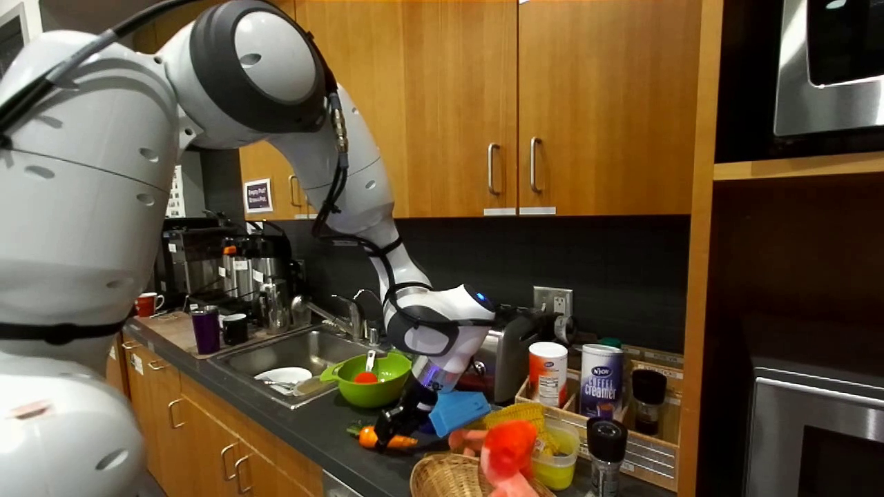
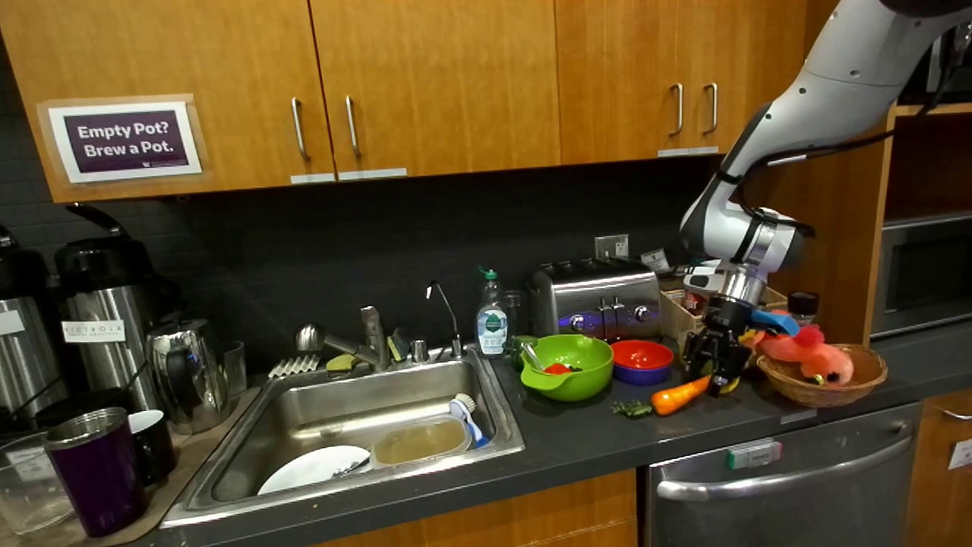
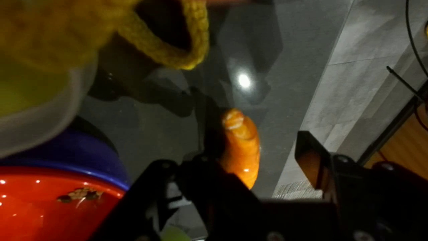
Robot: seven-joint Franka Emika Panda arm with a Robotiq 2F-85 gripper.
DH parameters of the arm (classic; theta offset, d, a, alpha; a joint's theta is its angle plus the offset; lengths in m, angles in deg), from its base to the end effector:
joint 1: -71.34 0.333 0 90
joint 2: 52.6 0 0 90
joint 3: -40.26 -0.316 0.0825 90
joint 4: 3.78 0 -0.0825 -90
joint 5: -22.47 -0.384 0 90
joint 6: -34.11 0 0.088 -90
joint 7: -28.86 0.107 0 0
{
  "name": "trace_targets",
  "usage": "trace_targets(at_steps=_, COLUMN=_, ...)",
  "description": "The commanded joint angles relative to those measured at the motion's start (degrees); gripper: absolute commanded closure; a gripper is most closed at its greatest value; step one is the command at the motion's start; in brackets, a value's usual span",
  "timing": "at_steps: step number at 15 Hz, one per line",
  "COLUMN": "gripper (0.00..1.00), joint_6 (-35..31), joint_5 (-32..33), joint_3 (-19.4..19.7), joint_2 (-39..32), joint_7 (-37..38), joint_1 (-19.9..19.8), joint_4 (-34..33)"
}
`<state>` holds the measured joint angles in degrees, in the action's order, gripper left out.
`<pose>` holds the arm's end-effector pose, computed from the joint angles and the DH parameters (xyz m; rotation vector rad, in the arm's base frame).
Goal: Pick up the toy carrot from the red bowl and place it on the kitchen counter
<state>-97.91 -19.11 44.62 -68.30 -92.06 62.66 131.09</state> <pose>0.4698 -0.0963 0.1942 -2.1271 -1.6186 -0.3809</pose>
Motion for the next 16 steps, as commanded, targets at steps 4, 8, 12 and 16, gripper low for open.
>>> trace_targets(at_steps=4, gripper=0.0, joint_6=-0.9, joint_5=-0.2, joint_3=-1.3, joint_2=0.5, joint_7=1.4, joint_1=-0.7, joint_4=-0.4)
trace_targets(at_steps=8, gripper=0.0, joint_6=-0.8, joint_5=0.3, joint_3=-1.4, joint_2=1.6, joint_7=2.4, joint_1=-0.4, joint_4=0.5)
trace_targets(at_steps=12, gripper=0.0, joint_6=-0.8, joint_5=0.1, joint_3=-1.8, joint_2=1.6, joint_7=2.5, joint_1=-0.4, joint_4=0.4)
trace_targets(at_steps=16, gripper=0.0, joint_6=-0.3, joint_5=0.3, joint_3=-1.7, joint_2=-0.1, joint_7=1.5, joint_1=-0.9, joint_4=-0.6)
